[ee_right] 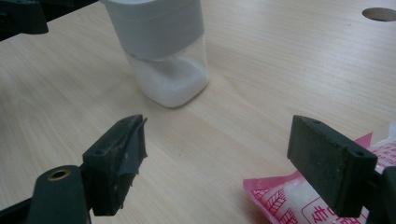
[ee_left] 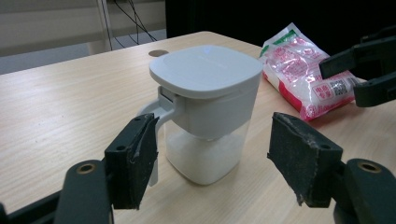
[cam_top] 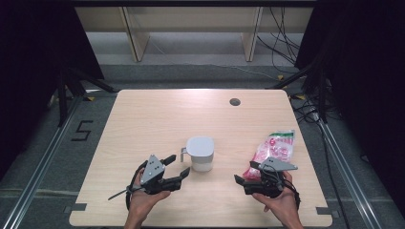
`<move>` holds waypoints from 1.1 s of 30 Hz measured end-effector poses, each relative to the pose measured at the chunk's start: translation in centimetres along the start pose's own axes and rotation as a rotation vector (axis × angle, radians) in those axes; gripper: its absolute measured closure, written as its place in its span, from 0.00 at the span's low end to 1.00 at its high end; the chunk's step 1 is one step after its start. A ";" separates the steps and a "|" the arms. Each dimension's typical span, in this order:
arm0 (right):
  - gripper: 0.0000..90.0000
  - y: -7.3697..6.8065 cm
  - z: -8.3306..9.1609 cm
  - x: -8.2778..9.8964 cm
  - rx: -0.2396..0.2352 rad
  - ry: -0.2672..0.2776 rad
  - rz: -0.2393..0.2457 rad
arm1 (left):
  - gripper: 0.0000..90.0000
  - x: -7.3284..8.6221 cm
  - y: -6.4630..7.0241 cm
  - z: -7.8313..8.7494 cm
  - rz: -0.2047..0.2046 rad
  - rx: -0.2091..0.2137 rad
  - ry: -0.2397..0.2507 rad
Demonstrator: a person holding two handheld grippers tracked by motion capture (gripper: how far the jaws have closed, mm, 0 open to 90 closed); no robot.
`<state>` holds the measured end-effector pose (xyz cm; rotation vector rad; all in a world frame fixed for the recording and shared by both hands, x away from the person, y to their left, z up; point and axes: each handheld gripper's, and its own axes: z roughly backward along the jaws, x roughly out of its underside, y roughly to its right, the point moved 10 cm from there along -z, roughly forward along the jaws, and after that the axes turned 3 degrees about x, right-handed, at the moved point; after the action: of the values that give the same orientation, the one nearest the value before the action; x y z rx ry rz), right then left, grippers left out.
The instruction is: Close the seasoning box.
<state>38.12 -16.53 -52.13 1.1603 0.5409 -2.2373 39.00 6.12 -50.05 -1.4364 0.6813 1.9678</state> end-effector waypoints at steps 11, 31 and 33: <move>0.22 -0.2 -0.3 -0.3 0.002 0.020 -0.009 | 0.33 1.2 0.7 -0.1 0.022 0.012 -0.013; 0.20 -1.3 0.0 0.8 -0.031 -0.029 -0.022 | 0.33 3.6 2.0 0.3 0.022 0.026 -0.054; 0.20 -1.0 -0.1 0.8 -0.025 -0.016 0.022 | 0.33 3.7 2.0 0.2 0.004 0.037 -0.053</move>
<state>37.21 -15.95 -52.78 1.1295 0.5462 -2.2132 36.51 5.49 -53.47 -1.3572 0.6939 1.9793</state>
